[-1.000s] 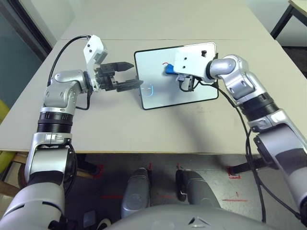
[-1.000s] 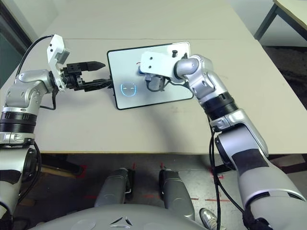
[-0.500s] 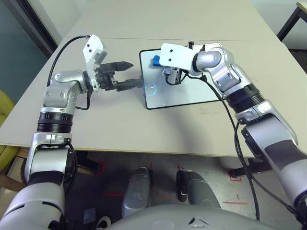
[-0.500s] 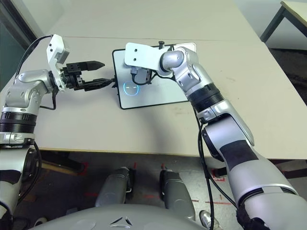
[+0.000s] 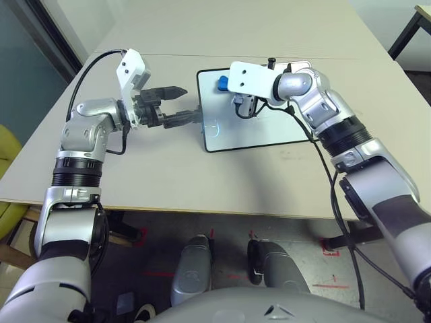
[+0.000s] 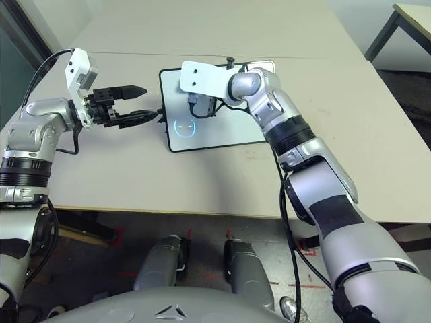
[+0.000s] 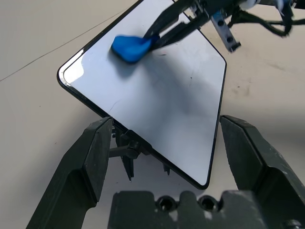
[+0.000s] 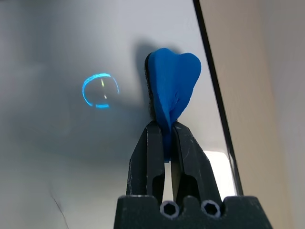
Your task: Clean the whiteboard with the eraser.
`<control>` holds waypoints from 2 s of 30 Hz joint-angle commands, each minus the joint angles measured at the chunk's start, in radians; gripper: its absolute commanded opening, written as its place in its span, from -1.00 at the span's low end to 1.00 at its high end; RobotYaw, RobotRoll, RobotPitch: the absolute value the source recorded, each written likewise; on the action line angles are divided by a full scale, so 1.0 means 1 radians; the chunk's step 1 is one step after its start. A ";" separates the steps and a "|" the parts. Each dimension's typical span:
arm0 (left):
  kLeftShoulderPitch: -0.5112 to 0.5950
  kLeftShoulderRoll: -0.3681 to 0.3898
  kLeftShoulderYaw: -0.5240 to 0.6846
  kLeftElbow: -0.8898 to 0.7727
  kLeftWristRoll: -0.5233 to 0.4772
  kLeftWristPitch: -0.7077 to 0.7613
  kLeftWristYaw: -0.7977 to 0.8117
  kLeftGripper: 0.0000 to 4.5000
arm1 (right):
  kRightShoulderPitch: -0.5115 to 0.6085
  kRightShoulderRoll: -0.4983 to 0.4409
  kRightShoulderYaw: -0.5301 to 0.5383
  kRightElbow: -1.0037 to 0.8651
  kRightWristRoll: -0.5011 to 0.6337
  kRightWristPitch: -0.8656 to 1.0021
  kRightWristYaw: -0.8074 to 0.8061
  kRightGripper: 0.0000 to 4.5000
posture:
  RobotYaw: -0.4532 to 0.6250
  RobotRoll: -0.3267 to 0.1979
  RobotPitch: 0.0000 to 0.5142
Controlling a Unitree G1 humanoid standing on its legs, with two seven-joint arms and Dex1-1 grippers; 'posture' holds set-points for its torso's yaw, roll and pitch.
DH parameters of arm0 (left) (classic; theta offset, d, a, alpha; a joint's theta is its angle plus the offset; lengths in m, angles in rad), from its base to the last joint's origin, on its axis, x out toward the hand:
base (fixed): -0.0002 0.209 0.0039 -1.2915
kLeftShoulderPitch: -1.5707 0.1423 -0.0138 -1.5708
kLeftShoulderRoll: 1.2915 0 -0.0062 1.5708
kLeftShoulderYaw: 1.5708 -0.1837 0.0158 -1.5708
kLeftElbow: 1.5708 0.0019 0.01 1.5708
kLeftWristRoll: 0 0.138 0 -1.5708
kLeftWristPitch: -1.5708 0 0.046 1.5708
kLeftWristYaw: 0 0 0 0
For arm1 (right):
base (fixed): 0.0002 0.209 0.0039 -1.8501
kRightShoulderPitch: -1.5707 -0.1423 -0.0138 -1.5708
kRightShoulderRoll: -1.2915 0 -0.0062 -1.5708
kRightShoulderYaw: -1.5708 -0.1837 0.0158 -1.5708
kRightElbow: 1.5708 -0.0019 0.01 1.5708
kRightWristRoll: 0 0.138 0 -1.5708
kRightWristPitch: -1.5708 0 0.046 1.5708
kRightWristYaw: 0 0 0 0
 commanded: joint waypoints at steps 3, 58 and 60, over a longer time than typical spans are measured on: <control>-0.010 0.000 0.002 0.013 0.006 -0.011 -0.008 1.00 | 0.036 -0.056 -0.012 -0.029 0.002 0.038 0.035 -1.00 | 0.32 0.25 -0.62; -0.011 0.007 0.006 0.021 0.005 -0.022 -0.010 1.00 | 0.207 -0.327 -0.339 -0.327 0.268 0.488 0.173 -1.00 | 0.32 0.25 -0.64; -0.009 0.010 0.006 0.018 0.004 -0.021 -0.011 1.00 | 0.219 -0.355 -0.375 -0.317 0.283 0.515 0.151 -1.00 | 0.33 0.25 -0.63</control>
